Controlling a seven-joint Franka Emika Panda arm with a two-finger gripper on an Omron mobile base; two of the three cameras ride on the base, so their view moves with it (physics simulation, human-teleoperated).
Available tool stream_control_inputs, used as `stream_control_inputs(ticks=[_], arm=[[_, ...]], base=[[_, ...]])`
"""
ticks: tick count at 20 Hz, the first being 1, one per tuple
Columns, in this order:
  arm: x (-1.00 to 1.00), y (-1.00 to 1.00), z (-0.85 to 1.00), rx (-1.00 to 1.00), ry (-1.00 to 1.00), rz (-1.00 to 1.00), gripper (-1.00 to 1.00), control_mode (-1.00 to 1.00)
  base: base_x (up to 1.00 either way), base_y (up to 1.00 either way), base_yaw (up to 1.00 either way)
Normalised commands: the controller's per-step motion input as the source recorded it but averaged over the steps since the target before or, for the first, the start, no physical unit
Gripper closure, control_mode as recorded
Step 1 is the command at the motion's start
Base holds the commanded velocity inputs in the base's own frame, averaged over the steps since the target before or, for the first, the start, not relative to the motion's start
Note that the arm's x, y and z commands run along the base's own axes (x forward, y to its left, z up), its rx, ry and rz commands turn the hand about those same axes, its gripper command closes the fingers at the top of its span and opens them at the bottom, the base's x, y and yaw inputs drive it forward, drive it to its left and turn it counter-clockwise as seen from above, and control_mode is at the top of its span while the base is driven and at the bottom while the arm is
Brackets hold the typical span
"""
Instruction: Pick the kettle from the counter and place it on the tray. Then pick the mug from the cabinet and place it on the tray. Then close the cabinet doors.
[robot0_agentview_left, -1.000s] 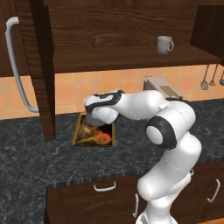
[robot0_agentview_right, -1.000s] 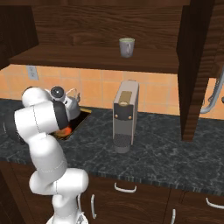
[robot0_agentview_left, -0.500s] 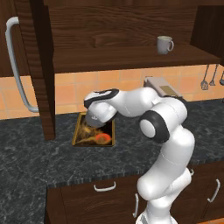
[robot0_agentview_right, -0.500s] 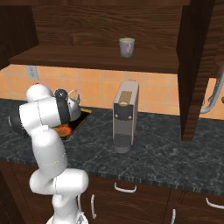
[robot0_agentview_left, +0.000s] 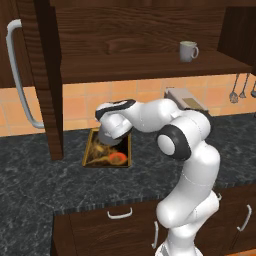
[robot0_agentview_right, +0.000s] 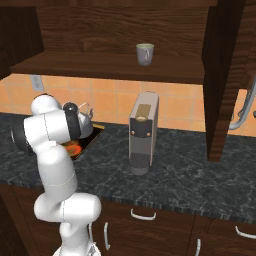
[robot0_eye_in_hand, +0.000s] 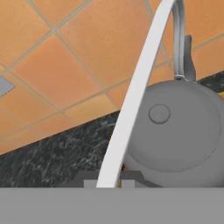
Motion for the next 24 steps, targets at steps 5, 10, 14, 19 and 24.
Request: stream_control_inputs(ticks=[5,10,14,19,24], arm=[[0.0,-0.01,0.0,0.0,0.0,0.0,-1.0,-1.0],[0.0,-0.14,0.0,-0.06,0.0,0.0,-1.0,-1.0],[-0.03,-0.07,0.19,-0.08,0.0,0.0,-1.0,-1.0],[-0.41,0.0,0.36,-0.04,-0.09,0.0,-1.0,-1.0],[-0.35,0.0,0.71,-0.02,-0.08,0.0,-1.0,-1.0]], base=[[0.0,0.0,0.0],[0.0,0.0,0.0],[0.0,0.0,0.0],[0.0,0.0,0.0],[0.0,0.0,0.0]])
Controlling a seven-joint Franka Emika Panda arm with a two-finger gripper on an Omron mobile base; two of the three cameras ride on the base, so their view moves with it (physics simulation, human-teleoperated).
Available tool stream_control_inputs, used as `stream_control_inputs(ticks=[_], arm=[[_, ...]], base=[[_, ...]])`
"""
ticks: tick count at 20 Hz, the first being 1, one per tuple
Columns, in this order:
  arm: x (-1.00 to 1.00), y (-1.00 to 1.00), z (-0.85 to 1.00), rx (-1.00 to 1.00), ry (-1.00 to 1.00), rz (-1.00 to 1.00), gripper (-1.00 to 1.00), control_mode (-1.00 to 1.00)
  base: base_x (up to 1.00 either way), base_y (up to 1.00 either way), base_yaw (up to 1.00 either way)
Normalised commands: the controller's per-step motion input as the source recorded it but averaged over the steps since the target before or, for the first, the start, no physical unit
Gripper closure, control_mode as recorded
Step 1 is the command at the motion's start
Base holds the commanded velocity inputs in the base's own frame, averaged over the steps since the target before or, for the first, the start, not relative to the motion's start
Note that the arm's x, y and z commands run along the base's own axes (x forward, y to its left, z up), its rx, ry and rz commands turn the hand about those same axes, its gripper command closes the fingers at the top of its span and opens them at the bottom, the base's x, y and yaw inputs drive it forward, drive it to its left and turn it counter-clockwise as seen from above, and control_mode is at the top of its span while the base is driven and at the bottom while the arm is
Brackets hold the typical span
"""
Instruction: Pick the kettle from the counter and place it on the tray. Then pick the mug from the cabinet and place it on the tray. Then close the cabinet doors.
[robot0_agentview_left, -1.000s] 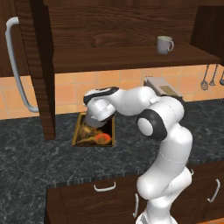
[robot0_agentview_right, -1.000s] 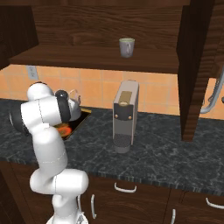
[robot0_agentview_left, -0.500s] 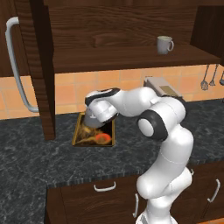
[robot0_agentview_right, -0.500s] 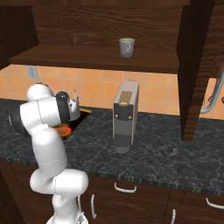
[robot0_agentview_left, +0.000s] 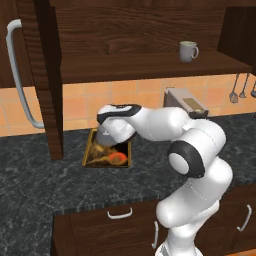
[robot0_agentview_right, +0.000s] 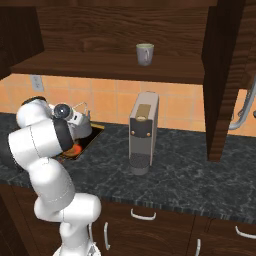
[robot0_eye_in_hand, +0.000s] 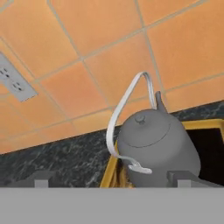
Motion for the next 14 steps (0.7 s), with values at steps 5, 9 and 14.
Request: stream_control_inputs(ticks=[5,9,14], arm=[[-0.45,-0.11,0.73,-0.12,-0.01,-0.01,-1.0,-1.0],[-0.48,-0.17,0.71,-0.13,0.0,-0.12,-1.0,-1.0],[-0.47,-0.16,0.71,-0.09,0.04,-0.13,-1.0,-1.0]], base=[[0.0,0.0,0.0],[0.0,0.0,0.0],[0.0,0.0,0.0]])
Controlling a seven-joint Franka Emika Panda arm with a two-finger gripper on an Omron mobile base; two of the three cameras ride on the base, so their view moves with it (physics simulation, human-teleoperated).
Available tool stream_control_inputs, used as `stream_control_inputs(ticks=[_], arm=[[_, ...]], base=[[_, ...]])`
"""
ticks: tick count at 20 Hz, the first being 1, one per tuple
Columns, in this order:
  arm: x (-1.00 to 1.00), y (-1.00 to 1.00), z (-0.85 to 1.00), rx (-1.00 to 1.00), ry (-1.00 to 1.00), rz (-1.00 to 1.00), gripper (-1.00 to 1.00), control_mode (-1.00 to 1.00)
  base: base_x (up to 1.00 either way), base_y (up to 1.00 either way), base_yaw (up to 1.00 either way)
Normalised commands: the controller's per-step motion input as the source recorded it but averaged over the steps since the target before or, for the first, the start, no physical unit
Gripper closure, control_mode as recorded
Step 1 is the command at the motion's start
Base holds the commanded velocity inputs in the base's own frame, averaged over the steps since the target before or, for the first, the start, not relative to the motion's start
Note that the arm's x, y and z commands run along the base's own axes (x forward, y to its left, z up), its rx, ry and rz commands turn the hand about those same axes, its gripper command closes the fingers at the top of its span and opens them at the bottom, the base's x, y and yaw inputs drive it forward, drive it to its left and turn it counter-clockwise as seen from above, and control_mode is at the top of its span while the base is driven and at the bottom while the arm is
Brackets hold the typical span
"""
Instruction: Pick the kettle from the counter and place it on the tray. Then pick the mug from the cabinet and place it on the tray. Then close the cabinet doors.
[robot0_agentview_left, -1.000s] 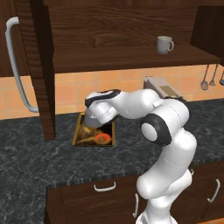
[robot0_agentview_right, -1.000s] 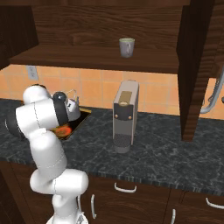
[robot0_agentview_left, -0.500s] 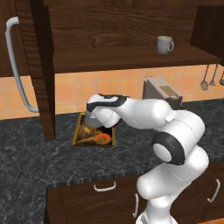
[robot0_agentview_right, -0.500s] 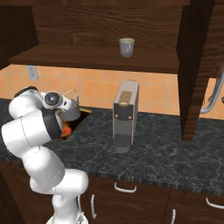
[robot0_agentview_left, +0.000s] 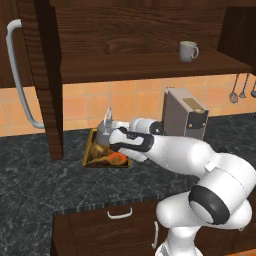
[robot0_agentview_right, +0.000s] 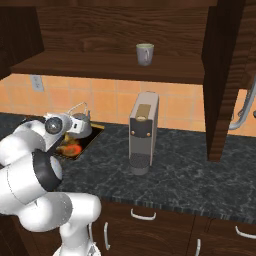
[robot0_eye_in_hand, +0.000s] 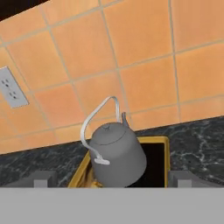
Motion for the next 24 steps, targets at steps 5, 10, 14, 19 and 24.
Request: stream_control_inputs(ticks=[5,10,14,19,24], arm=[[-0.37,-0.12,0.86,-0.05,0.25,-0.14,-1.0,-1.0],[-0.27,-0.05,0.94,-0.06,0.38,-0.13,-1.0,-1.0],[-0.3,-0.01,0.92,-0.02,0.45,-0.06,-1.0,-1.0],[-0.69,-0.04,0.59,-0.08,0.15,0.0,-1.0,-1.0],[-0.81,-0.33,0.35,-0.07,-0.09,0.01,-1.0,-1.0]], base=[[0.0,0.0,0.0],[0.0,0.0,0.0],[0.0,0.0,0.0],[0.0,0.0,0.0],[0.0,0.0,0.0]])
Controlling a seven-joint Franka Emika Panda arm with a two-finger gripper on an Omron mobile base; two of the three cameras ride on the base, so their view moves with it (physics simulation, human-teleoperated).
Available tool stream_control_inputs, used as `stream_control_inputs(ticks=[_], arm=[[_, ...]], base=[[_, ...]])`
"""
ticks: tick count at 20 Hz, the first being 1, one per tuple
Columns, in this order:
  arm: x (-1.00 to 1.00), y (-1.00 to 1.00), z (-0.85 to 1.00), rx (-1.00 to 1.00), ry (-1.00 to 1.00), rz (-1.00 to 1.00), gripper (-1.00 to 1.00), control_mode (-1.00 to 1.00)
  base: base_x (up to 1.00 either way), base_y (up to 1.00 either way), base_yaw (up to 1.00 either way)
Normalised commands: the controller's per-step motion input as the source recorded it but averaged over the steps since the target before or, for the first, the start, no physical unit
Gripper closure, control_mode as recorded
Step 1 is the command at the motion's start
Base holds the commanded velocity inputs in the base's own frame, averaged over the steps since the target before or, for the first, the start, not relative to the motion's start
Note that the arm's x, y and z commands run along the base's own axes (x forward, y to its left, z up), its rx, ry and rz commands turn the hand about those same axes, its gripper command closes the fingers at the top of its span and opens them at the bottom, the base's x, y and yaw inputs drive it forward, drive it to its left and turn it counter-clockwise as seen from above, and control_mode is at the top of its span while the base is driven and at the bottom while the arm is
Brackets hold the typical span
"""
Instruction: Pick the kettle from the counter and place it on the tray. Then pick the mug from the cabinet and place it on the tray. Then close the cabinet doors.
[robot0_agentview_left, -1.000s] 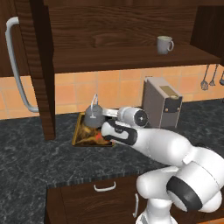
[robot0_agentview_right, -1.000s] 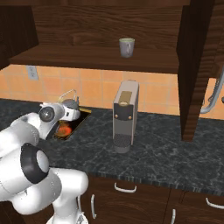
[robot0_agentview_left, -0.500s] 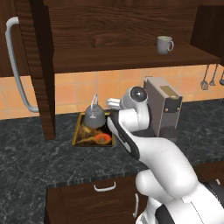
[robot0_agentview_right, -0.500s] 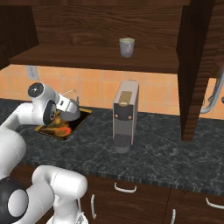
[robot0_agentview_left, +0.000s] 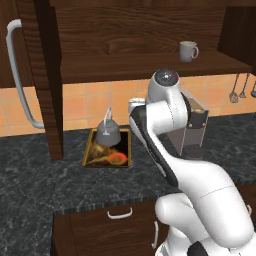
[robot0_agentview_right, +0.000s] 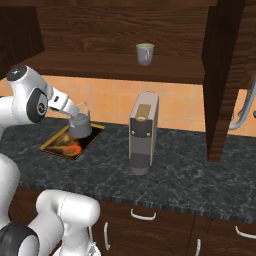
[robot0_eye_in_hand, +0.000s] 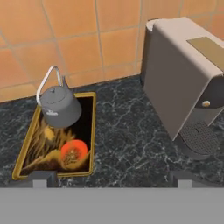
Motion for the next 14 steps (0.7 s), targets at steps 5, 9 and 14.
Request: stream_control_inputs(ticks=[5,9,14], arm=[[-0.55,-0.59,0.38,0.0,-0.13,0.09,-1.0,-1.0],[-0.41,-0.73,0.45,0.01,-0.14,0.17,-1.0,-1.0],[-0.15,-0.62,0.48,0.0,0.0,0.01,-1.0,-1.0]], base=[[0.0,0.0,0.0],[0.0,0.0,0.0],[0.0,0.0,0.0]])
